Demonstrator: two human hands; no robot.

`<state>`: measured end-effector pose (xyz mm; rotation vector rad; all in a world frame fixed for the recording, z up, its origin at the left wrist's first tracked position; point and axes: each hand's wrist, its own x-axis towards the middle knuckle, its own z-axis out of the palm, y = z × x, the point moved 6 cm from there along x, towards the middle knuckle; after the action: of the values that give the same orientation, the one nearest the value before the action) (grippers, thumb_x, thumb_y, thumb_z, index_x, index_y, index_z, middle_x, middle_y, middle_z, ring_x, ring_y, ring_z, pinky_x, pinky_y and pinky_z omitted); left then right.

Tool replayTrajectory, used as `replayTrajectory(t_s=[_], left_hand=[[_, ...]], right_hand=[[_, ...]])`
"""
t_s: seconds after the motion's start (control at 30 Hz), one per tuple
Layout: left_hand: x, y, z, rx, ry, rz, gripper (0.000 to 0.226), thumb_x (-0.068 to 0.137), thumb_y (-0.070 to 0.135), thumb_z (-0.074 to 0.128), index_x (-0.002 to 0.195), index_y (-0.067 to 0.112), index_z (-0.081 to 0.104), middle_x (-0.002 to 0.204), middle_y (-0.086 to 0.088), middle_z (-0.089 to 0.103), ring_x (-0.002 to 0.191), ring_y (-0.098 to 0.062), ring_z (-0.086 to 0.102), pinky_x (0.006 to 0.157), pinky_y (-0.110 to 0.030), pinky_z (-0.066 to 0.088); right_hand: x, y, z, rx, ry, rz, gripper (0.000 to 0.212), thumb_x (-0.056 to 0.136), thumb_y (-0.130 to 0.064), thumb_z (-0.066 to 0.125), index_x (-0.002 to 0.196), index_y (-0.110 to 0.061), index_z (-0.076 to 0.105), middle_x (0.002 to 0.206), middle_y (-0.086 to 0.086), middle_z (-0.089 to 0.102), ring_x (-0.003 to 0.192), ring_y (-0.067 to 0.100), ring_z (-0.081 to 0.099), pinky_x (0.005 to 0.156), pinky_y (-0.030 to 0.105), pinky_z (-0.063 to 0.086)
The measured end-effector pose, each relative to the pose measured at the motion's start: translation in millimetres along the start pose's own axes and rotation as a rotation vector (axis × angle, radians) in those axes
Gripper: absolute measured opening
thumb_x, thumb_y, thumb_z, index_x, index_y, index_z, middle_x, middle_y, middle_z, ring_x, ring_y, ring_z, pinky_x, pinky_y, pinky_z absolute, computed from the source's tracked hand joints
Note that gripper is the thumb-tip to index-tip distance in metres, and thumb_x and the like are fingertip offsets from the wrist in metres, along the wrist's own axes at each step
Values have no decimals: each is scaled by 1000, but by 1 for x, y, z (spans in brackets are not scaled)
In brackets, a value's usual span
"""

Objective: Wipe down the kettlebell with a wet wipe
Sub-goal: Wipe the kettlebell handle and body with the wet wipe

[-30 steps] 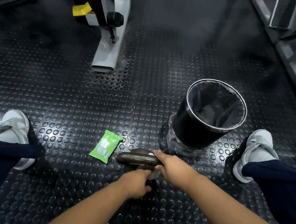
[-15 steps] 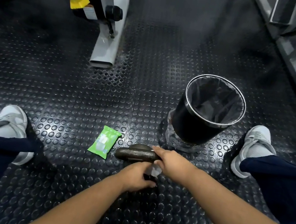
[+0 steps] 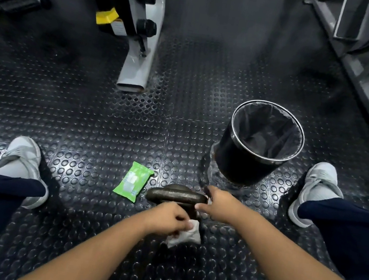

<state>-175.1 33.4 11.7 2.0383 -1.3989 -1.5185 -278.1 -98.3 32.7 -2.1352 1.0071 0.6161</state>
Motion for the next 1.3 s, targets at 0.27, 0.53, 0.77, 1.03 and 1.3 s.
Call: replayTrajectory(t_s=[0.27, 0.53, 0.77, 1.03, 1.3], left_hand=[[-36, 28, -60, -483, 74, -41, 30, 76, 3, 88, 98, 6, 67, 72, -3, 68, 59, -10, 59, 54, -22, 50], [-55, 14, -106, -527, 253, -92, 43, 72, -1, 91, 108, 9, 69, 95, -6, 73, 81, -16, 74, 82, -36, 64], [-51, 10, -101, -573, 236, -124, 22, 86, 29, 84, 101, 16, 74, 92, 2, 79, 87, -14, 77, 89, -40, 62], [-50, 0, -94, -707, 236, -180, 11, 97, 15, 71, 105, 9, 75, 91, 2, 80, 87, -12, 76, 97, -42, 59], [-51, -16, -95, -732, 281, -257, 14, 95, 8, 73, 109, 7, 73, 96, -9, 80, 93, -22, 78, 91, -48, 61]], right_hand=[[-24, -13, 1, 727, -616, 111, 37, 98, -37, 68, 117, -5, 69, 106, 13, 72, 91, 24, 69, 82, 37, 52], [-22, -29, -17, 1124, -284, -19, 27, 89, -7, 77, 114, 3, 71, 96, 15, 71, 77, 17, 68, 77, 36, 61], [-24, -30, -8, 885, -256, -45, 28, 82, -27, 87, 100, -10, 73, 98, 7, 77, 85, 17, 70, 74, 33, 55], [-11, -27, -2, 1027, 17, -53, 17, 94, -13, 74, 107, -6, 65, 101, 17, 77, 80, 23, 70, 70, 38, 57], [-15, -19, -18, 740, 342, -37, 22, 91, -31, 79, 94, -12, 68, 73, -6, 71, 55, 1, 62, 52, 21, 47]])
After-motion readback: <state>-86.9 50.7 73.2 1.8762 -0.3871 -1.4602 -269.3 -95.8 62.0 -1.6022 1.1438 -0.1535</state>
